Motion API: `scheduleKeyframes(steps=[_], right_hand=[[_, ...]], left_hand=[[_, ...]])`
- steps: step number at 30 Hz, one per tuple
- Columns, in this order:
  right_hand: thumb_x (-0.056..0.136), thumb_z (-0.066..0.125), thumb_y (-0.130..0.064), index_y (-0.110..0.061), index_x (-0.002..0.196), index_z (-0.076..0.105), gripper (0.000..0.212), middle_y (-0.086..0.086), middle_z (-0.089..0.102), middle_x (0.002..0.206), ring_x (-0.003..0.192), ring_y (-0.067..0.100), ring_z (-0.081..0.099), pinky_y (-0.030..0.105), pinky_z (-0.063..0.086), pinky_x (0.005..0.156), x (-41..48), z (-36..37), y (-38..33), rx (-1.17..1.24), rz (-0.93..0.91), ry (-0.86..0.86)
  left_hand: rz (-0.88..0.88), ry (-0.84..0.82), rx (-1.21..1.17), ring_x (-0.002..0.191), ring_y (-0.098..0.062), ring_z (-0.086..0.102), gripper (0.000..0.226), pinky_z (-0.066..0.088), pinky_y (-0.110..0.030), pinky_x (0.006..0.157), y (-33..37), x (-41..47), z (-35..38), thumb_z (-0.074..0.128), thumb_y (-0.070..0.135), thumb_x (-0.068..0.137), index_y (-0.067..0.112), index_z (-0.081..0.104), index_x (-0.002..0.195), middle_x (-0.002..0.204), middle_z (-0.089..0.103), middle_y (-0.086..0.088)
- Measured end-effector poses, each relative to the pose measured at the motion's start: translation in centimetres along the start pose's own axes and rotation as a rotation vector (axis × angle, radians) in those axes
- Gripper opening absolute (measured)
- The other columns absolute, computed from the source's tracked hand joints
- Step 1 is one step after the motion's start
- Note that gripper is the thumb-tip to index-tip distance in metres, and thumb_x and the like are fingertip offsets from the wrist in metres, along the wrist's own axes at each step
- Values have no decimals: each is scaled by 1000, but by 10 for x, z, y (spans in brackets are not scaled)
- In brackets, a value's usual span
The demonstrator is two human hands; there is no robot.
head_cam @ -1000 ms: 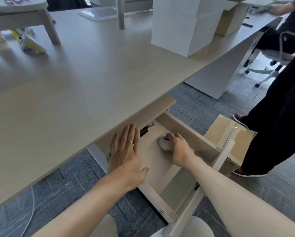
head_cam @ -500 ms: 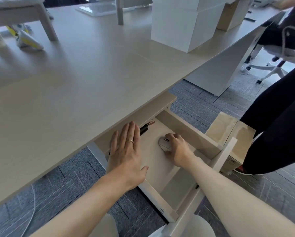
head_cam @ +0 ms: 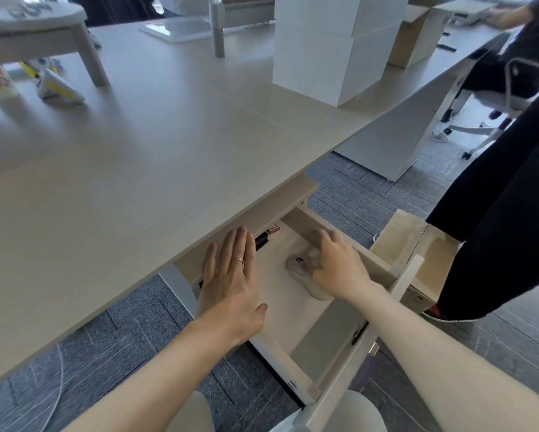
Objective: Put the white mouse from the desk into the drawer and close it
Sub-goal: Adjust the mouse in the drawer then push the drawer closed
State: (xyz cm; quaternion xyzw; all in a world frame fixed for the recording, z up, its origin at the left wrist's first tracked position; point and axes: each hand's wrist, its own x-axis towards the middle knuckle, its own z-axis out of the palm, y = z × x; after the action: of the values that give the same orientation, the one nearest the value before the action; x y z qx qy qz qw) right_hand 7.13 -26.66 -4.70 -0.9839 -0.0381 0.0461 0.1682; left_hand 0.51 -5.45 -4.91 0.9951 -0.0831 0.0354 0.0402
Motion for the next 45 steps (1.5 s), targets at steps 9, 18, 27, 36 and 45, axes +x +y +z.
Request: scheduleKeyframes(steps=[9, 18, 27, 36, 45], right_hand=[[96, 56, -40, -14, 156, 23, 74, 3, 19, 164, 152, 19, 17, 37, 18, 121, -104, -37, 42, 485, 341, 302], [101, 41, -40, -32, 152, 34, 53, -2, 51, 148, 134, 27, 50, 52, 42, 109, -130, 6, 31, 1150, 717, 131], [104, 39, -33, -40, 128, 50, 28, 5, 67, 115, 110, 34, 62, 63, 53, 92, -100, -5, -9, 1322, 708, 79], [106, 33, -18, -39, 139, 46, 42, 7, 63, 124, 100, 27, 61, 60, 55, 90, -47, 6, -58, 1400, 667, 56], [104, 32, -10, -35, 134, 52, 44, -6, 66, 104, 91, 11, 60, 51, 60, 81, -8, 14, -89, 1437, 589, 5]], left_hand=[[-34, -79, -193, 151, -13, -20, 112, -10, -37, 123, -6, -2, -22, 49, 66, 80, 18, -17, 156, 166, -18, 1], [-213, -170, -335, 151, -18, -20, 129, -11, -40, 122, -6, -20, -41, 49, 85, 69, 13, -11, 157, 166, -18, -6], [-224, -254, -359, 150, -17, -24, 143, -10, -42, 123, -7, -20, -51, 34, 102, 53, 15, -15, 156, 164, -24, -3], [-182, -60, -314, 153, -12, -8, 125, -2, -37, 124, -14, -23, -36, 40, 92, 66, 20, -1, 159, 168, -6, 3], [-127, 81, -266, 151, -8, 15, 78, 10, -33, 120, -29, -20, -32, 52, 55, 90, 29, 20, 157, 165, 18, 12]])
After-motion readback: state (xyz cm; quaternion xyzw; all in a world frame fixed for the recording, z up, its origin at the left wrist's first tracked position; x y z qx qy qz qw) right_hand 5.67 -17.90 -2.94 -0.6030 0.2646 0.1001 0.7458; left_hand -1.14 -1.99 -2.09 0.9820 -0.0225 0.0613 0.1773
